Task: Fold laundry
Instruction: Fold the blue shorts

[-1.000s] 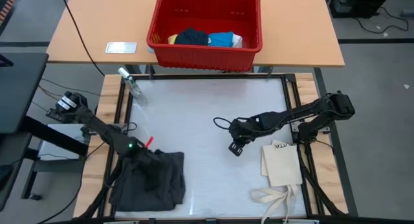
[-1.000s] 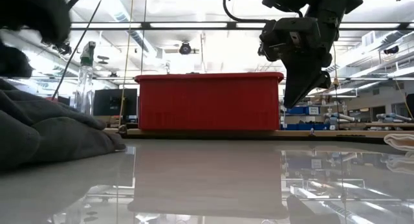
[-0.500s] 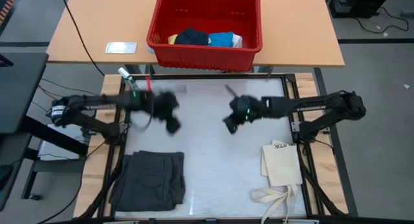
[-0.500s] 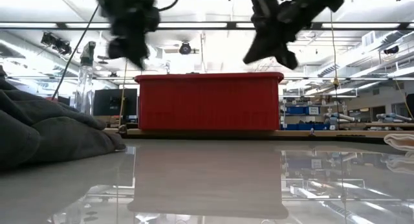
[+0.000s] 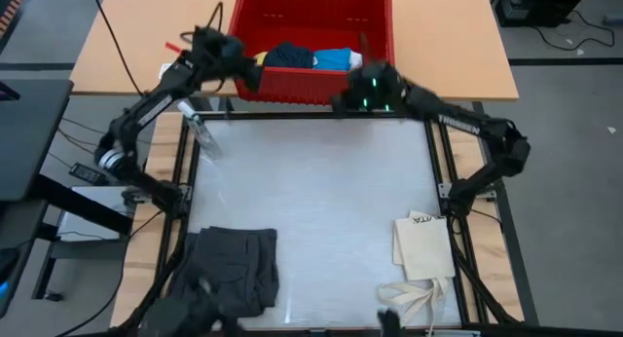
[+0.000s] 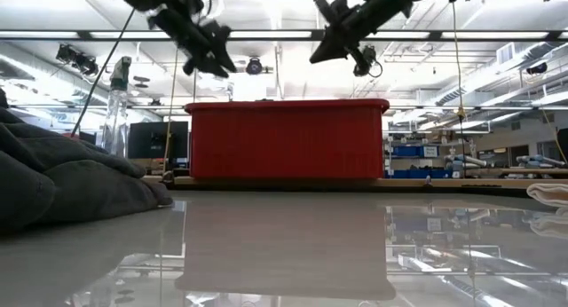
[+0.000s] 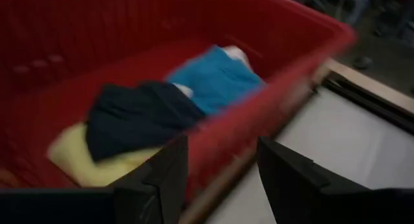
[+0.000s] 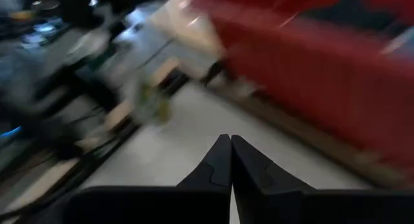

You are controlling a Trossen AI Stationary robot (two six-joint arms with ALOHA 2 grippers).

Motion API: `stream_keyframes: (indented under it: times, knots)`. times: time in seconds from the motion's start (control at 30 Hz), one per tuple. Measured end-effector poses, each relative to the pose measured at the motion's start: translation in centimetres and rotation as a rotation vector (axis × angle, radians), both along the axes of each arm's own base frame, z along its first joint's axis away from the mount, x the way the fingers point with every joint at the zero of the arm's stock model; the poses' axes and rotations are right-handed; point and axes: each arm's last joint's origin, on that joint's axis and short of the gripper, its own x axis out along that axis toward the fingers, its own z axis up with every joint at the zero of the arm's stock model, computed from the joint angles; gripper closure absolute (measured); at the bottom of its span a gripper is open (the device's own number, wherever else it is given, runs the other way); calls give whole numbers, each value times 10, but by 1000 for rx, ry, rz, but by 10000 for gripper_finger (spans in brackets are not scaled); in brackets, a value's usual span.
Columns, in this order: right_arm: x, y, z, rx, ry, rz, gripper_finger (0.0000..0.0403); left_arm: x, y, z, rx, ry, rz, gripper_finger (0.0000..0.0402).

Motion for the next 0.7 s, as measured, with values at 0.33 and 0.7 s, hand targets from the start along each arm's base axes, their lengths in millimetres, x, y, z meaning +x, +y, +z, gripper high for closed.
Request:
stream_keyframes:
  times: [0.33,0.7]
  knots:
    - [-13,-112,7,-61,133,-261,394,17,94,-42,-107,15,70,214]
    - [-45,-122,-48,225,587,-210,394,63,63,-66,-329,89,-140,214]
